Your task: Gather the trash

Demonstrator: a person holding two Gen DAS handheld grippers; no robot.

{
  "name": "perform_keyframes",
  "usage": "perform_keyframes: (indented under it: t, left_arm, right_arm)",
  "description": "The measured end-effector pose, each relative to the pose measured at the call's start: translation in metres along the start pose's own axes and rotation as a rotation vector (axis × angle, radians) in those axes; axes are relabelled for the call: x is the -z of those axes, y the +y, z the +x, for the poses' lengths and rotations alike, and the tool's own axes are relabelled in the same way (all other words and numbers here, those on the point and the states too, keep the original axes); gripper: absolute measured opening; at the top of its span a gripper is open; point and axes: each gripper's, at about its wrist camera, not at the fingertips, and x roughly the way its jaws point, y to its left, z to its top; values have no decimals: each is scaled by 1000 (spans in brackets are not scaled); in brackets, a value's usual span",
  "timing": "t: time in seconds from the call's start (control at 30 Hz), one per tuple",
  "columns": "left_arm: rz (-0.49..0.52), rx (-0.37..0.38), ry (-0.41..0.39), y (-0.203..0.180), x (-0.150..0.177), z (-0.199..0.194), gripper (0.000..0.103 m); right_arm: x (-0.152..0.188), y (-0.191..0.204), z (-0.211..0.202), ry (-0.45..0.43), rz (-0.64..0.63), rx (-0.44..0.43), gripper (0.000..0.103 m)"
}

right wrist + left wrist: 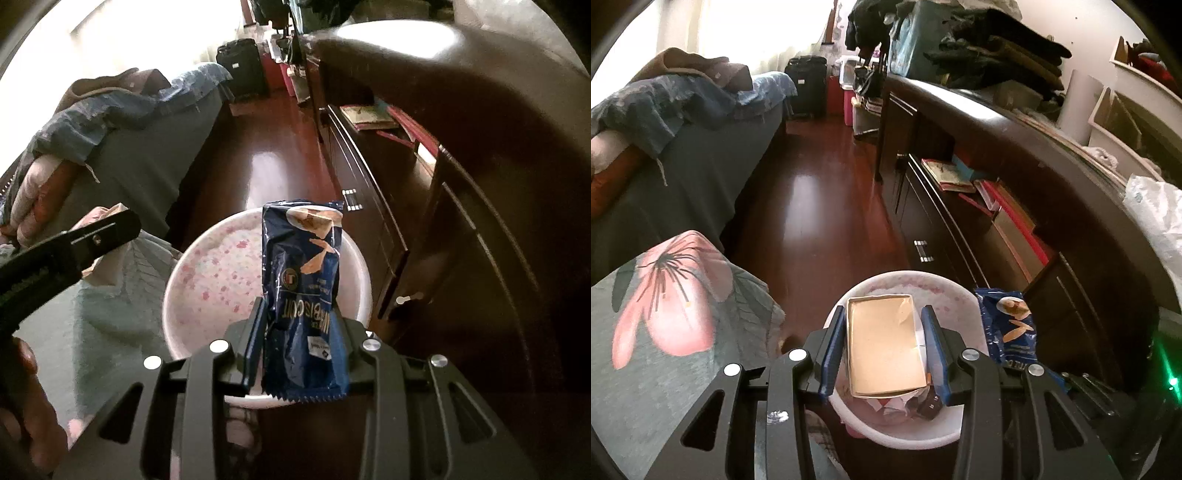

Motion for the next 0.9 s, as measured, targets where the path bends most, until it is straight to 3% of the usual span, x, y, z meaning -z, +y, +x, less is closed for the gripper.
perform_keyframes:
  t: [0.2, 0.33, 0.47, 0.9]
  left_arm:
    - [-13, 22, 16, 4, -3, 6, 44]
    - [-24, 23, -16, 7, -7, -1, 72]
    - [-18, 14, -65, 7, -11, -12, 85]
    - [-14, 2, -111, 10, -11, -47, 89]
  right_arm:
    - [-2, 6, 15, -8, -11, 8, 44]
    - [-4, 6, 18, -28, -18, 19, 56]
    - [-5, 6, 16, -44, -16, 27, 65]
    - [6, 8, -9, -46, 11, 20, 75]
